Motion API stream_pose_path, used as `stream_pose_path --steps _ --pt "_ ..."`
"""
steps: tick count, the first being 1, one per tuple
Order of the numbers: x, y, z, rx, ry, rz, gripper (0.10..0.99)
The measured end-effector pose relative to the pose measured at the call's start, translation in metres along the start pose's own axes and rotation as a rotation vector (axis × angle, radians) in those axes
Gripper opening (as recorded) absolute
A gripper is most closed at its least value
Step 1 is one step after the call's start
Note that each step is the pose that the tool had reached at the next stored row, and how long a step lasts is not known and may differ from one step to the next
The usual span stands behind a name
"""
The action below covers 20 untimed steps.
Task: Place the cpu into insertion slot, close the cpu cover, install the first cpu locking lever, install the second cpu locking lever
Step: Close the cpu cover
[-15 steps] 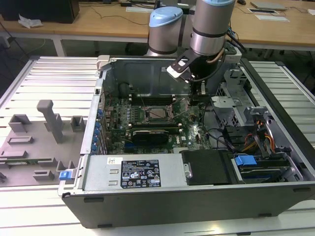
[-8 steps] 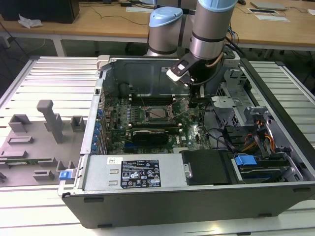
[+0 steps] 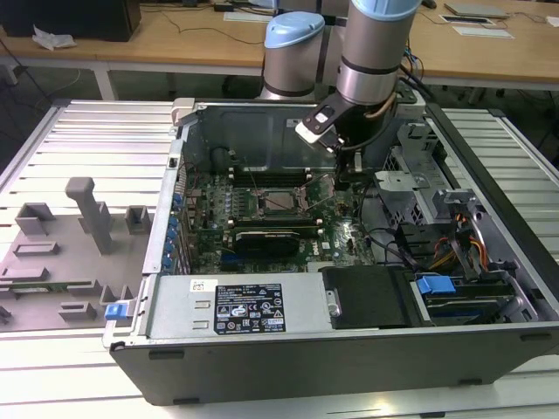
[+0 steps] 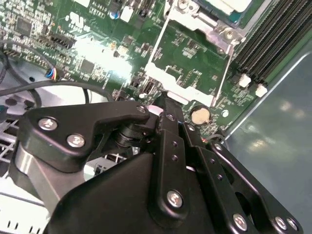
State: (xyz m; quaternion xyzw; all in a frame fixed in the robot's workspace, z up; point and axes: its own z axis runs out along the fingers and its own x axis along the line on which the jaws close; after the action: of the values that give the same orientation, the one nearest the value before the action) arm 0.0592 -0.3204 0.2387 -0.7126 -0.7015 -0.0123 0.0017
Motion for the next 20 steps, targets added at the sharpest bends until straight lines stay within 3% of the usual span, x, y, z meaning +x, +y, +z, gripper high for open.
stream_pose_path --steps 2,6,7,11,20 --pt "0.0 0.0005 0.0001 0.022 0.0063 0.0 0.106" --pt "0.0 0.0016 0.0005 0.083 0.017 0.002 0.106" --pt "0.0 0.0017 0.0006 0.091 0.0186 0.002 0.106" --pt "0.0058 -0.0181 0.0003 0.086 0.0181 0.002 0.106" --pt "0.0109 -0.0388 0.0002 0.071 0.0179 0.002 0.106"
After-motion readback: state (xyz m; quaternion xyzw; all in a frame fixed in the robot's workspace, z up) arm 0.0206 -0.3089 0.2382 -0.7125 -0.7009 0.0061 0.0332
